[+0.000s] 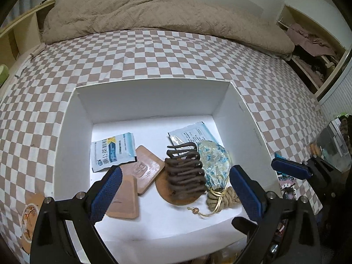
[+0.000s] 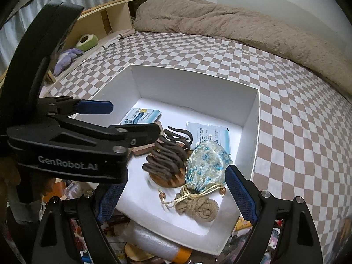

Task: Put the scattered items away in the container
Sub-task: 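Lower both items into the box and open both tools to release them, then lift both open tools back from the box toward the pile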

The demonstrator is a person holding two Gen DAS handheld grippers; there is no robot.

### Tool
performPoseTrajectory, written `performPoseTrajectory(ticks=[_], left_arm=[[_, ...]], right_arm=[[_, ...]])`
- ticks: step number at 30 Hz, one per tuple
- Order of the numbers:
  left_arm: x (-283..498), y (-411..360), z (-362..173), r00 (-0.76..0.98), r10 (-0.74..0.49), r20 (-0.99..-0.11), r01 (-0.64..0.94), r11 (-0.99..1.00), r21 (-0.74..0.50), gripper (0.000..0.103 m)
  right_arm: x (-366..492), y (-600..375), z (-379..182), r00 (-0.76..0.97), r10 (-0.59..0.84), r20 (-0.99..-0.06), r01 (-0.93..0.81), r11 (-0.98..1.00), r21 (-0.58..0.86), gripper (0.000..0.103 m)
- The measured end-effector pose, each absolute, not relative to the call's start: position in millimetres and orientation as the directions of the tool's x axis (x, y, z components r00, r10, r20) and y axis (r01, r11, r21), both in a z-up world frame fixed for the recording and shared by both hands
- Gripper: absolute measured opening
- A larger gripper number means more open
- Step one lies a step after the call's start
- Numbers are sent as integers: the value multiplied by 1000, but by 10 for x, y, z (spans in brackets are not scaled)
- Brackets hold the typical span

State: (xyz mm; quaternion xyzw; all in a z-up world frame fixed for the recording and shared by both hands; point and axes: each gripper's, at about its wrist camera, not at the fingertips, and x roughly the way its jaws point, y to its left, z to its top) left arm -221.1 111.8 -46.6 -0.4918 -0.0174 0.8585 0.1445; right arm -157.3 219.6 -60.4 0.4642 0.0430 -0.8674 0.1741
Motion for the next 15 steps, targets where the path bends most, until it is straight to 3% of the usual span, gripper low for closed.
performPoseTrajectory(ticks=[15], left_arm=[[-1898,960,-198,-528,255,-810,-230,-961,-153,99]], right_arm=[[-1408,2182,-391,-550,-220,-806,301,-952,54,90]])
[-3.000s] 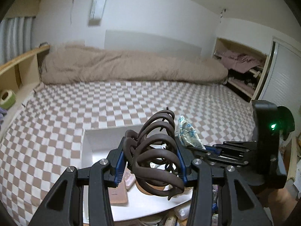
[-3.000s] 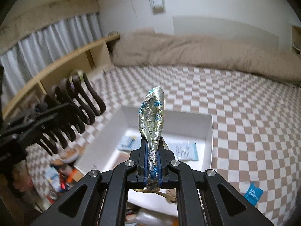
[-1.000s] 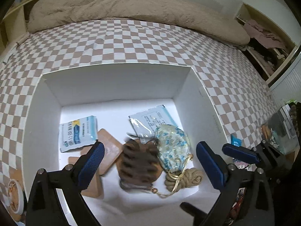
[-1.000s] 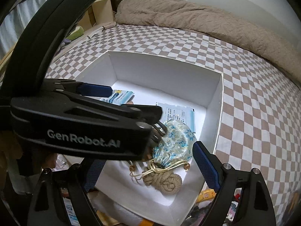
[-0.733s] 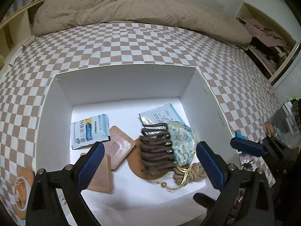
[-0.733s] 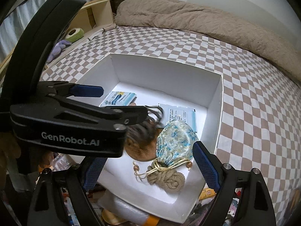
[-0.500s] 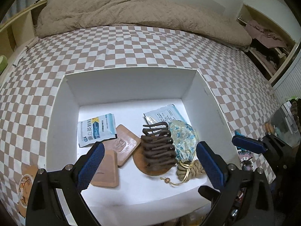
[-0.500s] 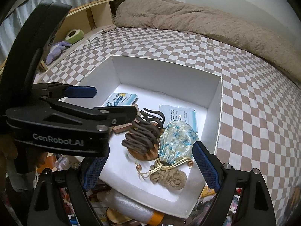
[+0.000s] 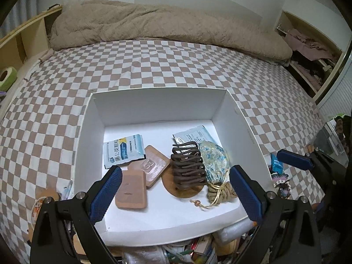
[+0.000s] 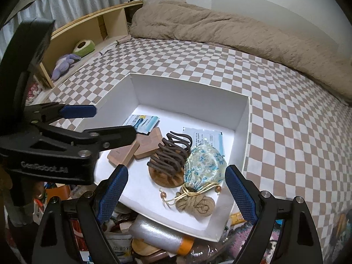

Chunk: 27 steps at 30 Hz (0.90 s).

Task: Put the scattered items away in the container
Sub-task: 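Lift both open tools back from the box toward the pile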

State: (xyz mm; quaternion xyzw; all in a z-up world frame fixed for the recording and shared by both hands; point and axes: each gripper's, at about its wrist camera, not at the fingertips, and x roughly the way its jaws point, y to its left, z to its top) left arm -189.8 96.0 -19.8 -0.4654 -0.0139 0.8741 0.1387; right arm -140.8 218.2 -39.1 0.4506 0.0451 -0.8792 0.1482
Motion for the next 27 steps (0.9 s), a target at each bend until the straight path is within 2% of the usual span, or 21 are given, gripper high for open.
performPoseTrajectory(ticks=[7,10,21,27], left_arm=[[-1692,840,-79,-559,244,-792,-235,-963,-131,99],[-1602,782,-34,-571,248,-783,-234,-963,-134,103],[-1286,622,79,-609,228,-760,-231,-967,-105,103],[-1144,527,150,-629,221,-745,-220,-970,-102,103]], right_arm=[[-1287,2216,-310,-560,-197,-805,272,-961,46,90],[-1234,2232,-269,-566,-193,-802,263,-964,47,90],[-974,2184,-77,-606,-175,-776,251,-968,22,90],[-862,2185,31,-645,-138,-751,205,-979,4,99]])
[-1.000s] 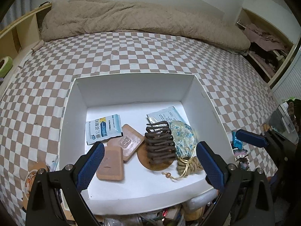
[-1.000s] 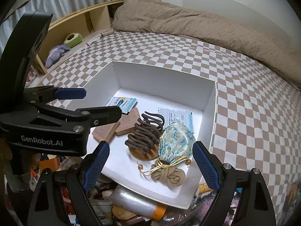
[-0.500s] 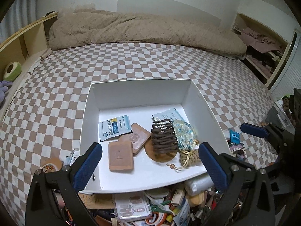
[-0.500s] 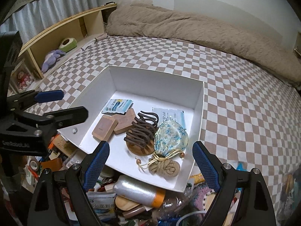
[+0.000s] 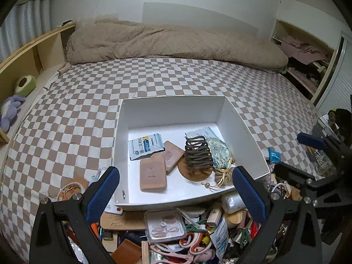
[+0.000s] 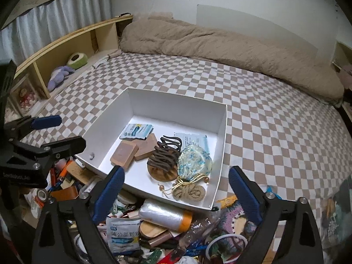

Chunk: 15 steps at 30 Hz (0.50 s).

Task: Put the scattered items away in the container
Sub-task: 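Lift both open tools back from the box toward the pile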

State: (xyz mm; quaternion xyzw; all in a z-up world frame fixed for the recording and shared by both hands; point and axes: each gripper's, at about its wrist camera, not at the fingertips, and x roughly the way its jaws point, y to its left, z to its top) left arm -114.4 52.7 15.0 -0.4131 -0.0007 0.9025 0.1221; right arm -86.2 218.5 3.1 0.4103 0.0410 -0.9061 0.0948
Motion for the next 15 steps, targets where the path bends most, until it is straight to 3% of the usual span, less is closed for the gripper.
performPoseTrajectory(ticks=[15], left_arm=[[-851,438,332,-673,207,-710,-221,-972,-74,103]], right_arm=[[-621,2143,218,-700,-117,-705,156,-988,8,103]])
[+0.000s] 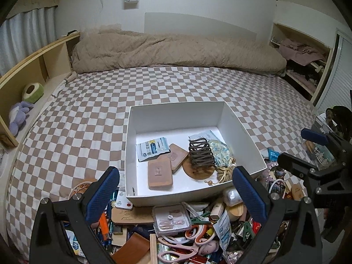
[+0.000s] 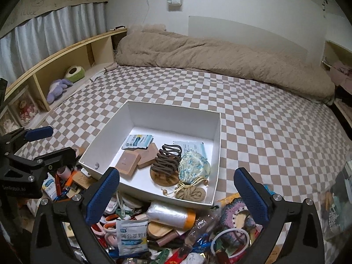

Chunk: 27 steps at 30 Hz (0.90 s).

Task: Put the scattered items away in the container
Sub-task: 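Lift both open tools back from the box toward the pile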

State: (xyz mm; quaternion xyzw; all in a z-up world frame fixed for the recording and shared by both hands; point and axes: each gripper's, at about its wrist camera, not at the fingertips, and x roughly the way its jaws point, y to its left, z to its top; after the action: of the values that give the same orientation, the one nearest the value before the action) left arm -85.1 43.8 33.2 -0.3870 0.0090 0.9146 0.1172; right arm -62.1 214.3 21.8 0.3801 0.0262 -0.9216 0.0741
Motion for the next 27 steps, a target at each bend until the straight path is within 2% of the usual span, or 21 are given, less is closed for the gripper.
performPoseTrajectory(ticks=[13,27], left_arm=[[-541,340,498,-725,219,-653,-217,-972,-85,103],[-43,237,715,-817,214,-536,-222,-974,-51,103]], right_arm=[[-304,2218,355,-725,-132,-676,150,-988,32,103],[229,2350,589,-809,-169,-563,140,-986,95,103]])
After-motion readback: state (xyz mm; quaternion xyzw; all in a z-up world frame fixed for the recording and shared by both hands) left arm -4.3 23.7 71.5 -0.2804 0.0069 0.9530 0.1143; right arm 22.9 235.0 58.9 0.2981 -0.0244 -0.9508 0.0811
